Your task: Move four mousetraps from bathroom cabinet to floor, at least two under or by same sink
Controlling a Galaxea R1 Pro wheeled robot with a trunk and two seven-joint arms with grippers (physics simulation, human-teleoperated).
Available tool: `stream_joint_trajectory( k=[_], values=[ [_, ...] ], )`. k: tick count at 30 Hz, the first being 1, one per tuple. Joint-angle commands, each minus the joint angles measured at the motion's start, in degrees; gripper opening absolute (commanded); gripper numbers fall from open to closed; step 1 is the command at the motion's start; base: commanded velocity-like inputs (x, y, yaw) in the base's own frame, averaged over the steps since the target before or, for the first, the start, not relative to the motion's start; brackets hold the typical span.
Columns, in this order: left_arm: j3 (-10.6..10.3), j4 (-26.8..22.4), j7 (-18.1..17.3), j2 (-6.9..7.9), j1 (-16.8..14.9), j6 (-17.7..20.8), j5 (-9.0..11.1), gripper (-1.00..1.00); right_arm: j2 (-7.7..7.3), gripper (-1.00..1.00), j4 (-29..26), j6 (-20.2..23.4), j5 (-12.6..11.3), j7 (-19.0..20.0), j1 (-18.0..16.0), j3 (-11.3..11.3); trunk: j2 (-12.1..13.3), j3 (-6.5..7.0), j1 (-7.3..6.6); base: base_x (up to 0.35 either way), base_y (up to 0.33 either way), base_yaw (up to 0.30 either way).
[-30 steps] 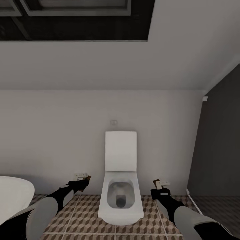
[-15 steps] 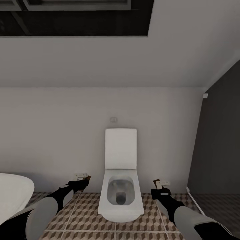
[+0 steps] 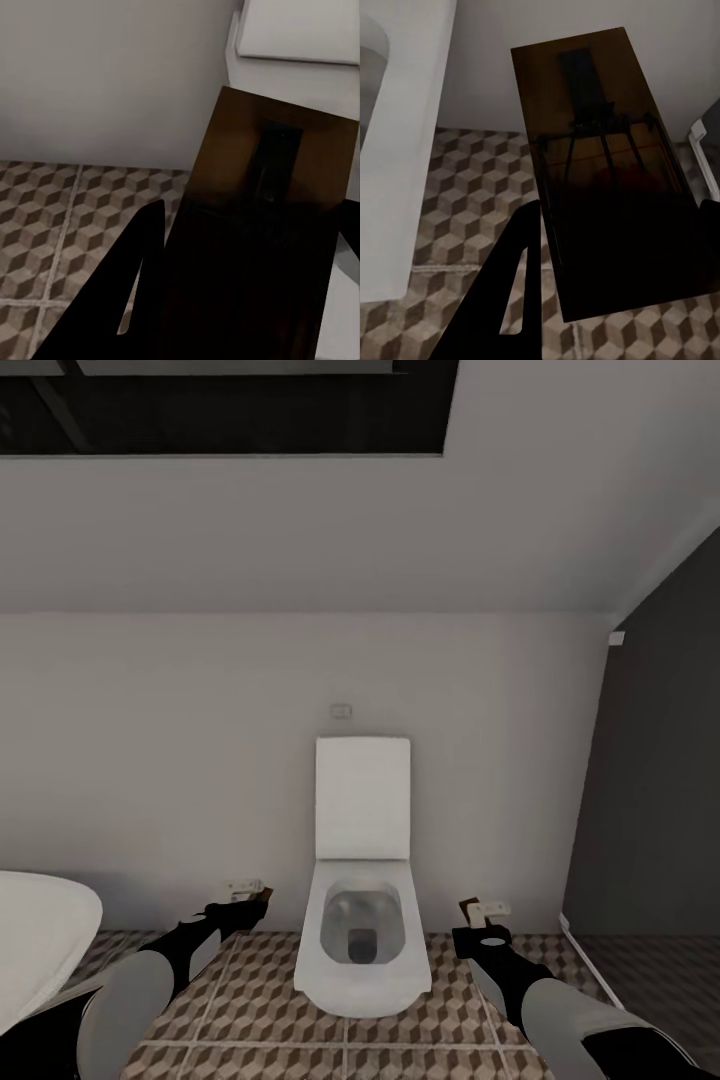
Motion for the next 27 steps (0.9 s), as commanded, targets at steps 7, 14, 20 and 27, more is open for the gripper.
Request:
stream_joint_trajectory(
  k=[7, 14, 20, 27],
  values=[
    [0.50, 0.05, -0.20, 0.01, -0.05, -0.22, -0.63, -1.00, -0.02, -1.00, -0.02, 0.18, -0.23, -0.14, -0.04, 0.40, -2.85, -1.33, 1.54, 0.000, 0.000, 0.000],
    [0.49, 0.11, -0.21, -0.01, -0.05, -0.26, -0.63, -1.00, -0.06, -1.00, -0.02, 0.21, -0.23, -0.14, -0.04, 0.39, -5.66, -2.58, 3.07, 0.000, 0.000, 0.000],
    [0.49, 0.12, -0.21, -0.08, -0.05, -0.27, -0.65, -1.00, -0.06, -1.00, -0.02, 0.07, -0.23, -0.13, -0.04, 0.40, -8.07, -3.66, 4.39, 0.000, 0.000, 0.000],
    [0.50, 0.12, -0.20, -0.04, -0.05, -0.26, -0.64, -1.00, -0.07, -1.00, 0.01, -0.35, -0.23, -0.61, -0.04, 0.39, -10.88, -4.92, 5.93, 0.000, 0.000, 0.000]
  ],
)
